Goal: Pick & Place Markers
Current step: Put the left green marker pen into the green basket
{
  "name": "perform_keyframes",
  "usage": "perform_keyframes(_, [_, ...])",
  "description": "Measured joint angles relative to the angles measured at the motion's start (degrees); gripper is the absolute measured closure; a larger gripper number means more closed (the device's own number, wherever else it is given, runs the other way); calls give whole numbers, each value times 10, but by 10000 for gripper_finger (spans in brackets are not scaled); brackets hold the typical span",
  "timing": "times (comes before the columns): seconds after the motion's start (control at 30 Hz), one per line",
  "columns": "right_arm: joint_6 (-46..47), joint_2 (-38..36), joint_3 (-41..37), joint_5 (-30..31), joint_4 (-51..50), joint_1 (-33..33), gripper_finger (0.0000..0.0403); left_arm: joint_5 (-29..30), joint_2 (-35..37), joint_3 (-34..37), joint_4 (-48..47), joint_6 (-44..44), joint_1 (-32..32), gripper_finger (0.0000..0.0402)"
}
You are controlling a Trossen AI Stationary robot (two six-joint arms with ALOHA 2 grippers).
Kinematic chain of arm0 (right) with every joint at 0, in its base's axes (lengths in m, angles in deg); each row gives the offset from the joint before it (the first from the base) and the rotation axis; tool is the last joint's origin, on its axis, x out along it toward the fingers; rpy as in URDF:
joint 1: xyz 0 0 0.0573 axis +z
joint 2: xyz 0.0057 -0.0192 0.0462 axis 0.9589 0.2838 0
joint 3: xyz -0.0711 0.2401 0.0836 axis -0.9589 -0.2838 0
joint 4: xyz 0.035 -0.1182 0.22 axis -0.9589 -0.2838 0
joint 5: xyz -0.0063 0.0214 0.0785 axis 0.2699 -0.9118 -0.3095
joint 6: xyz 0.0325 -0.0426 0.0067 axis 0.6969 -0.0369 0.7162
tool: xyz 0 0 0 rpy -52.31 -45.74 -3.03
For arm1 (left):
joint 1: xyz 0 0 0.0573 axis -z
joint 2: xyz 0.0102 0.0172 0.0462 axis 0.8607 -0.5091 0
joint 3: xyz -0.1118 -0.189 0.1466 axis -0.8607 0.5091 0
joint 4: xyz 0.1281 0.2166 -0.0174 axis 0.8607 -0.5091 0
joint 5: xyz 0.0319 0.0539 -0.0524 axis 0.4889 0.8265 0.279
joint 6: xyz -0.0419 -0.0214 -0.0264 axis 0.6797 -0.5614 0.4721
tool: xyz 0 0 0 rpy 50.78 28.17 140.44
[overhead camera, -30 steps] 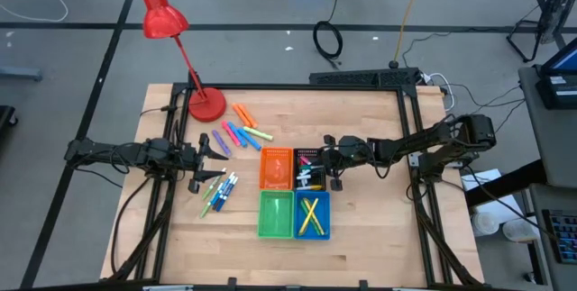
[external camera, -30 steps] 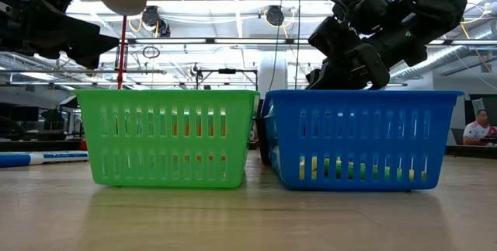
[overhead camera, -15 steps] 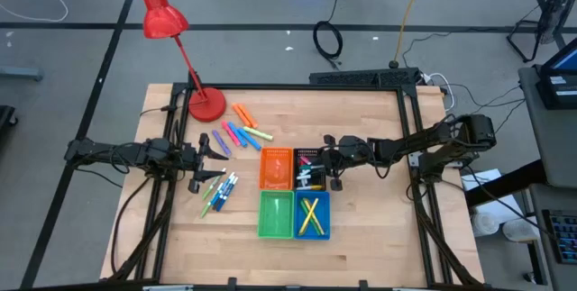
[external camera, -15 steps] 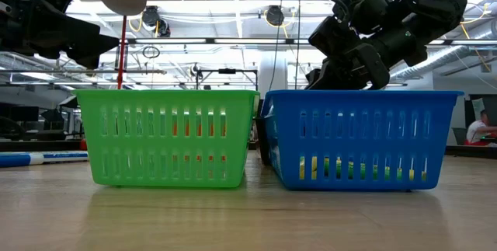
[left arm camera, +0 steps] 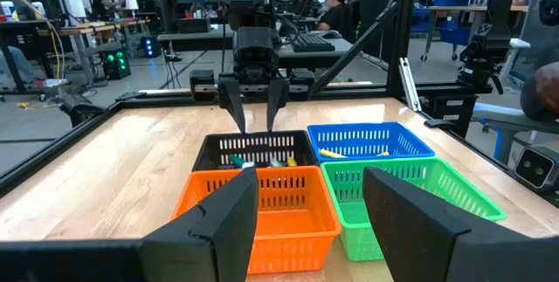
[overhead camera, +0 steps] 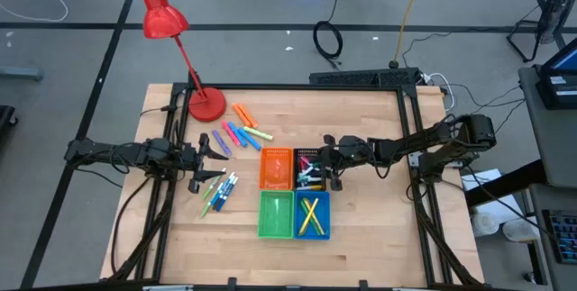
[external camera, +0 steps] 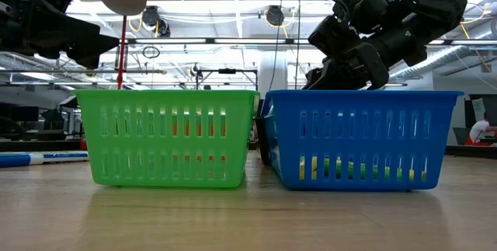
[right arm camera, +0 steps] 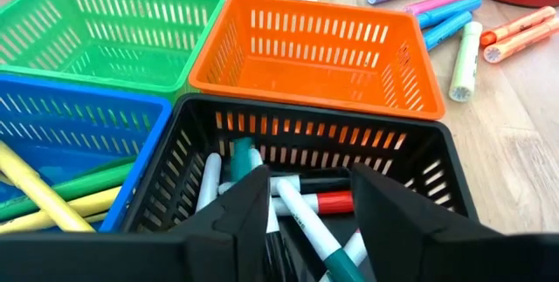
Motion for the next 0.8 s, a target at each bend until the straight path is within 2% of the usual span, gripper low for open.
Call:
perform_keyframes(0.17, [-15,-10,0,2,-6,0,248,0,0,0,0,0,0,190])
perform_keyframes(0.33, [-26,-58,0,13,-46,-2,252,0,0,0,0,0,0,190])
perform_keyframes(0.6, [-36,-181,-4,145,-176,-21,255,0,0,0,0,0,0,190])
perform_keyframes(0.8, [-42,-269,-72,198,-177,-56,259,0,0,0,0,0,0,190])
